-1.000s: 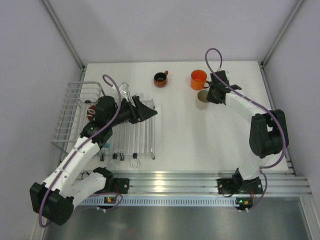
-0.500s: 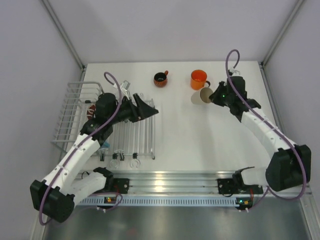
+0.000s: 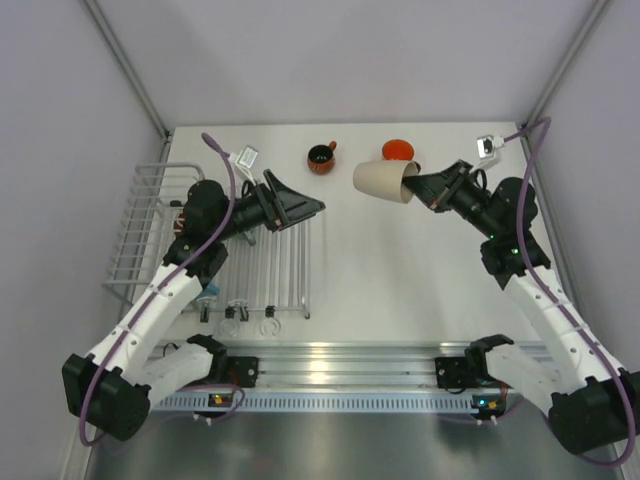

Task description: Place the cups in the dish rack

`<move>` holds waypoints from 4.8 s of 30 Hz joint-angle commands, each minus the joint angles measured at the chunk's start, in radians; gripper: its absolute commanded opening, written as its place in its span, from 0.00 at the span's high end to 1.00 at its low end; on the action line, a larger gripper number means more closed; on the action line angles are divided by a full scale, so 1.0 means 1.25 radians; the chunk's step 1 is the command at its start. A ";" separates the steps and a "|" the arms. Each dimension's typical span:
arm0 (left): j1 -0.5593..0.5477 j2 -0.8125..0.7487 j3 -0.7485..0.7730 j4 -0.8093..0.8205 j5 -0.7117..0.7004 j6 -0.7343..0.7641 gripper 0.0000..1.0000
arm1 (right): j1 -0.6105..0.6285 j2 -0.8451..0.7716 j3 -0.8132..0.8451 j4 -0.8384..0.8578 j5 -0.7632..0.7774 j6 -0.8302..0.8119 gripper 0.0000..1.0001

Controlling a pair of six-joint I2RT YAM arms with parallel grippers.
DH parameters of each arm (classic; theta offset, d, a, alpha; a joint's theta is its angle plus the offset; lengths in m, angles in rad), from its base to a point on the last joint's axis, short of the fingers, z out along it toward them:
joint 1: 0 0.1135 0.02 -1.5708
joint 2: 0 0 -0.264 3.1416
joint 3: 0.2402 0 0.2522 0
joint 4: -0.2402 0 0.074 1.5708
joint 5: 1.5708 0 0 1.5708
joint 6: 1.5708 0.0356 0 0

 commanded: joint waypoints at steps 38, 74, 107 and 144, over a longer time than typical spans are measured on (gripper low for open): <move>-0.017 0.020 -0.063 0.481 0.139 -0.283 0.17 | 0.247 0.150 0.043 0.335 -0.075 0.099 1.00; -0.013 0.155 0.387 -0.705 -0.524 0.550 1.00 | 0.252 -0.056 0.058 -0.165 0.143 -0.225 0.04; -0.047 0.525 0.572 -0.807 -0.751 0.606 1.00 | 0.245 -0.153 0.042 -0.259 0.219 -0.333 0.01; -0.046 0.587 0.529 -0.789 -0.767 0.589 0.33 | 0.238 -0.159 0.039 -0.274 0.239 -0.339 0.01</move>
